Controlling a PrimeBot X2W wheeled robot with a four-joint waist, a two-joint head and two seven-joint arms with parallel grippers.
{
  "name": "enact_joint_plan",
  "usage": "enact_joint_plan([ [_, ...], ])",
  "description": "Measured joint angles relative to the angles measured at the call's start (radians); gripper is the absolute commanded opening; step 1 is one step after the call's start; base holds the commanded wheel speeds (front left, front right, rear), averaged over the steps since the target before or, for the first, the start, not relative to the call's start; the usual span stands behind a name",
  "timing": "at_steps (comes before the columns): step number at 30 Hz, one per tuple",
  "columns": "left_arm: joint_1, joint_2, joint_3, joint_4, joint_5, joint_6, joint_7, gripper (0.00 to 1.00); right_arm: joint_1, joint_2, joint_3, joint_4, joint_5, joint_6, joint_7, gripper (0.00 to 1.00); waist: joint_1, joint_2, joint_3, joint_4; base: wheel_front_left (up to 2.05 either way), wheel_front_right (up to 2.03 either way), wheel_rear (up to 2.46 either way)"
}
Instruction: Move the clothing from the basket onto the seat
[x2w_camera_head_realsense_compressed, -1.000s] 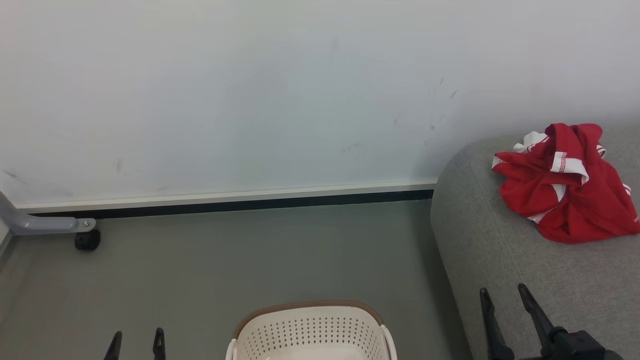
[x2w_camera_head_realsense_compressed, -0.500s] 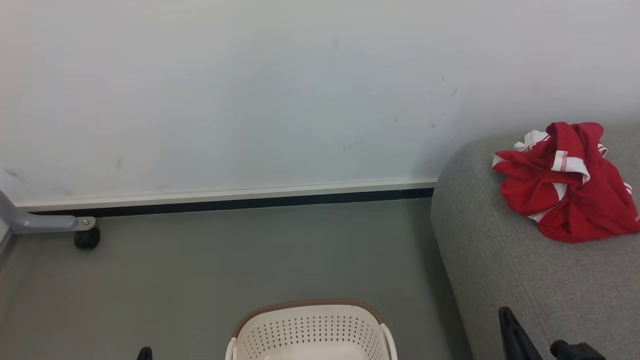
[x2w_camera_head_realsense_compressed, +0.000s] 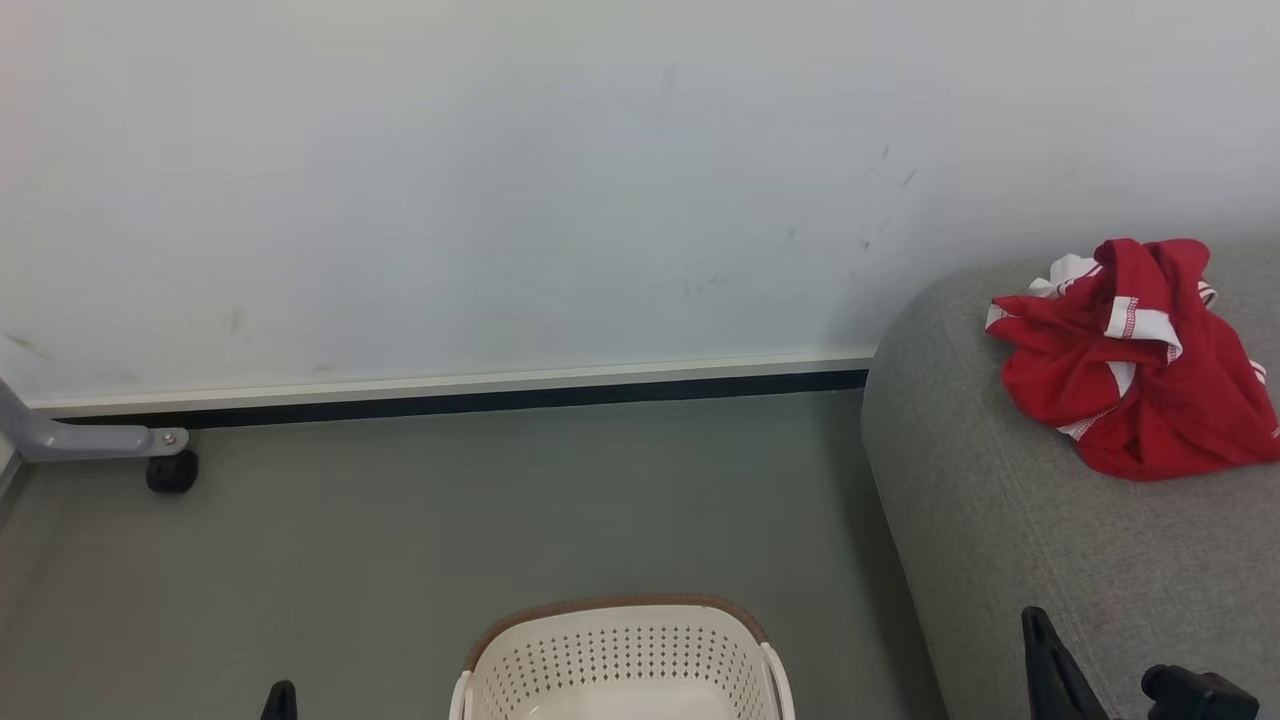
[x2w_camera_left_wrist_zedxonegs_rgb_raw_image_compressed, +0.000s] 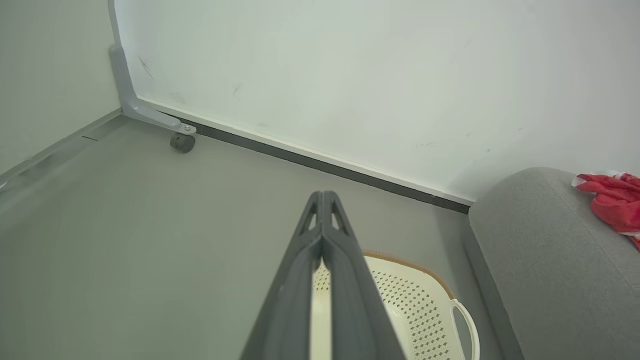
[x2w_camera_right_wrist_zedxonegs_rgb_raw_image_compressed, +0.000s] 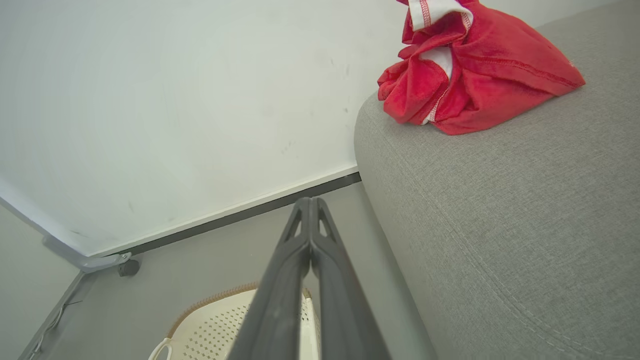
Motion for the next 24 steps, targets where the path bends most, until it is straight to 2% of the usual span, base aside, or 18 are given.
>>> enact_joint_plan([
  [24, -0.071, -0.042, 0.062, 0.031, -0.305, -0.06, 0.092, 0.0, -0.043, 0.04, -0.108, 0.034, 0.319, 0.061, 0.093, 0.0, 0.0, 0.0, 0.017, -0.002, 0.0, 0.0, 0.0],
])
